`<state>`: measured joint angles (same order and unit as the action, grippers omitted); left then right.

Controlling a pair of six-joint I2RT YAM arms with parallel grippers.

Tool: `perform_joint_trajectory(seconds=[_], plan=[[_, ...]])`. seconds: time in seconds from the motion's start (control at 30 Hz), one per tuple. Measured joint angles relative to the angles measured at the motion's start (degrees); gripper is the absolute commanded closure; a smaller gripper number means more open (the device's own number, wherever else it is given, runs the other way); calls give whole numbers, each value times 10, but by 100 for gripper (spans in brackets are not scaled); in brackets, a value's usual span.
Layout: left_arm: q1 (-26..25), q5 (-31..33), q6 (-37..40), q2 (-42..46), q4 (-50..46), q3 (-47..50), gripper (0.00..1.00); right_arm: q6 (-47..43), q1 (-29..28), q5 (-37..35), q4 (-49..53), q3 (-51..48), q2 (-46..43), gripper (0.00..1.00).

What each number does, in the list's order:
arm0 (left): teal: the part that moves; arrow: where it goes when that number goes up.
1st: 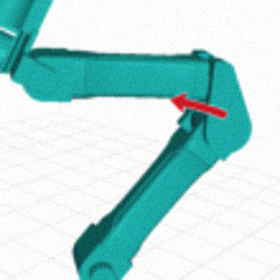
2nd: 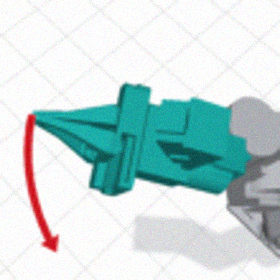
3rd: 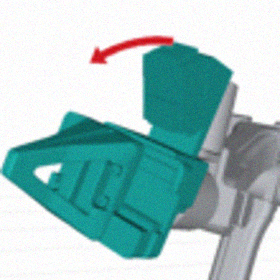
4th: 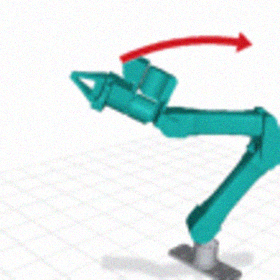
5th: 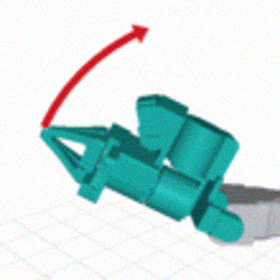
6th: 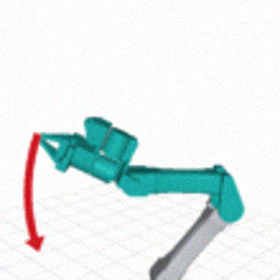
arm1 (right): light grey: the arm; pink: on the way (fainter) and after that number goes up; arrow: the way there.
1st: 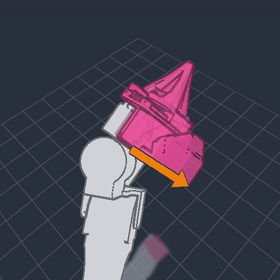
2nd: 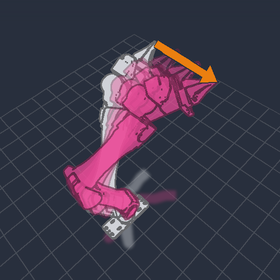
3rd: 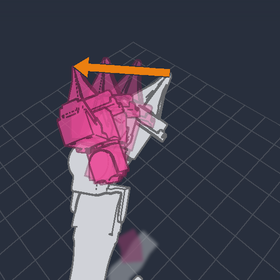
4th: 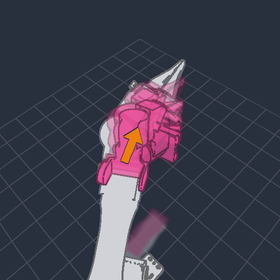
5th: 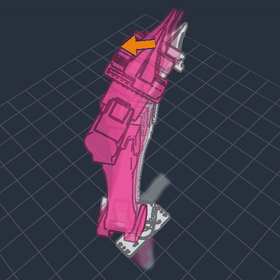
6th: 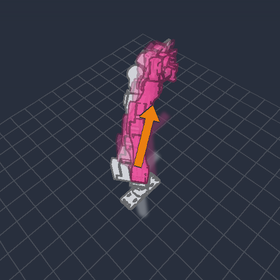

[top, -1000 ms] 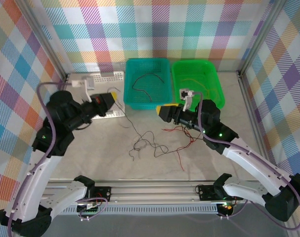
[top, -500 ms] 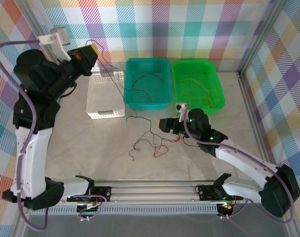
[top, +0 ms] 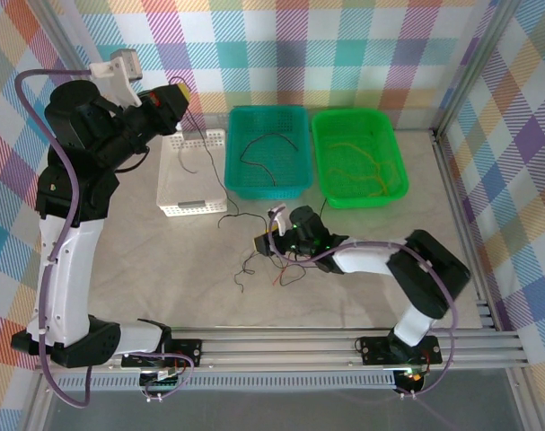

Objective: Untangle the cables

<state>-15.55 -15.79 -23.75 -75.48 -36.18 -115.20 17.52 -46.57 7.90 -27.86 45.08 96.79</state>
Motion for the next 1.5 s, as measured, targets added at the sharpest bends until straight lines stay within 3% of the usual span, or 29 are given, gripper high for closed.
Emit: perform_joint_trajectory(seconds=[0.03, 0.27, 0.5, 0.7, 1.0, 1.17, 1.5], plan=[[0, 1, 1, -1, -5, -6, 100, 1, 1, -11, -1, 6, 15, 100], [0, 55, 42, 7, -30, -48, 100, 63, 38, -89, 35, -3, 35, 100], [0, 94, 76, -10, -28, -52, 100, 95, 75, -87, 53, -62, 17, 100], [17, 116, 100, -62, -11, -15, 100, 94, 71, -47, 59, -79, -81, 100], [98, 122, 92, -158, 37, 44, 100, 77, 68, 0, 106, -83, -250, 100], [115, 118, 83, -214, 67, 55, 100, 68, 65, 19, 143, -83, -334, 100], [116, 118, 64, -222, 148, 252, 100, 66, 64, 34, 176, -84, -367, 100]])
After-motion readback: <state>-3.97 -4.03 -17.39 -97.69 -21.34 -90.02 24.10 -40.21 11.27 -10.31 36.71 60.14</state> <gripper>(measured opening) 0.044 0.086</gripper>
